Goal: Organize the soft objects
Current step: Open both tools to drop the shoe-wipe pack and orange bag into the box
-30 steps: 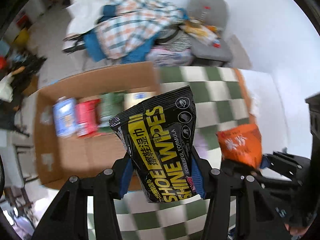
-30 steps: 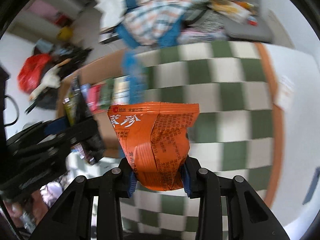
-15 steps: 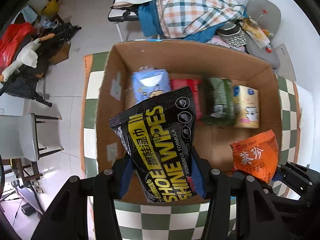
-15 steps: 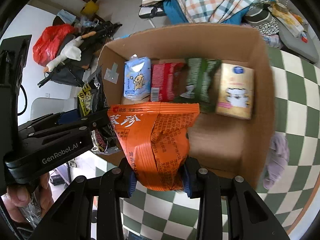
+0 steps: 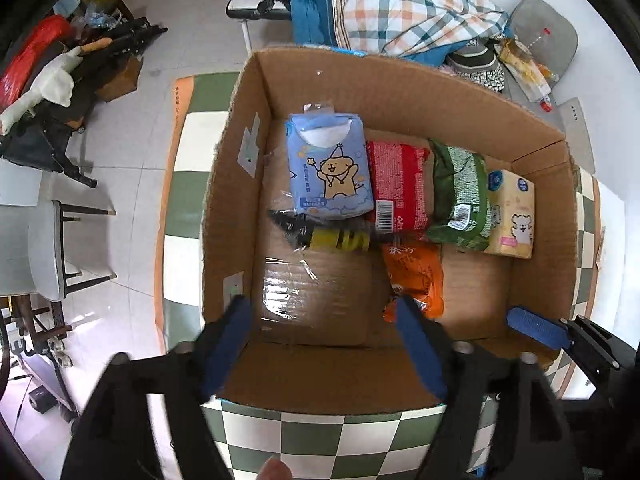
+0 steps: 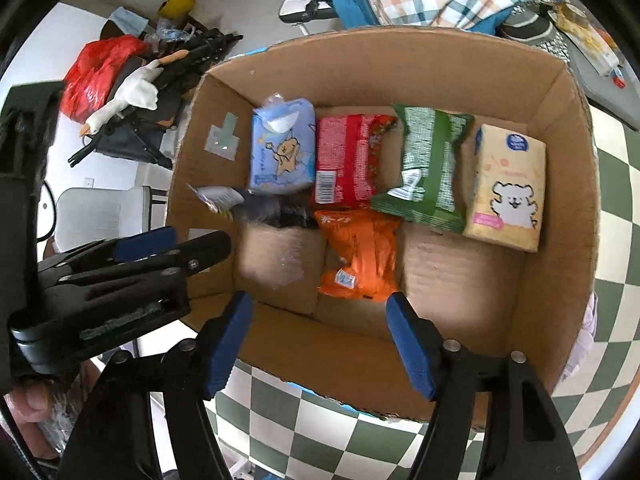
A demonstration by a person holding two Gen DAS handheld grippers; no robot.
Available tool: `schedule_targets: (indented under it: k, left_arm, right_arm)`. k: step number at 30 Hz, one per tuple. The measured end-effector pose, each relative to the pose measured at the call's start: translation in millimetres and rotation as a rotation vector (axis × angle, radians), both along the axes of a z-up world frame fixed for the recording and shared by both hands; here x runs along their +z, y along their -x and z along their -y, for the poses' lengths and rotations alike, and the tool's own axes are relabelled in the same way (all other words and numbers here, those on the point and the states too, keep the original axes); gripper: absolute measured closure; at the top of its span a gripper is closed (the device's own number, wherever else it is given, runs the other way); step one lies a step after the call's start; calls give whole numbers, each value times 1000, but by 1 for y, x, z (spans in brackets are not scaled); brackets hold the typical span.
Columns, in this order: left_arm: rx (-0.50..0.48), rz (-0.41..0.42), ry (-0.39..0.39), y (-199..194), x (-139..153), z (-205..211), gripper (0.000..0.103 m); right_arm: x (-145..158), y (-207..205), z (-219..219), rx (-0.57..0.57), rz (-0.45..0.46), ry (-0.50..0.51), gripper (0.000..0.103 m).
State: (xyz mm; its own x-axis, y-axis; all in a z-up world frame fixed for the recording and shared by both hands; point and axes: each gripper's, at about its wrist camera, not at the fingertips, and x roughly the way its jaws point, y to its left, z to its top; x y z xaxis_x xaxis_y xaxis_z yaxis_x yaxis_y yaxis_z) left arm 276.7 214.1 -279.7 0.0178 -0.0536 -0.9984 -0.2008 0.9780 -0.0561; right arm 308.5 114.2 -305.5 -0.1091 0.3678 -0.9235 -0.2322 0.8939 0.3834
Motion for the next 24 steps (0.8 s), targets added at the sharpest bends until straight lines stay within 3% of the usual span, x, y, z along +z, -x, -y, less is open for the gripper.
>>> schedule_targets:
  k: [2, 5, 7, 13, 24]
  left_arm:
    - [-4, 14, -11, 4, 5, 1, 12]
    - [7, 21, -1, 11, 9, -1, 10]
    - [27, 29, 1, 16, 12, -3, 10]
    - [90, 88, -21, 38, 23, -5, 9]
    - [126, 173, -101, 71, 46, 4, 9]
  right_arm:
    - [1, 1, 4, -2, 4, 12, 31]
    - [4, 3, 10, -10, 4, 31, 30]
    - [6, 5, 12, -6, 15, 52, 18]
    - [22, 16, 22, 13, 105, 139, 0]
    - [37, 39, 41, 2, 192, 223, 0]
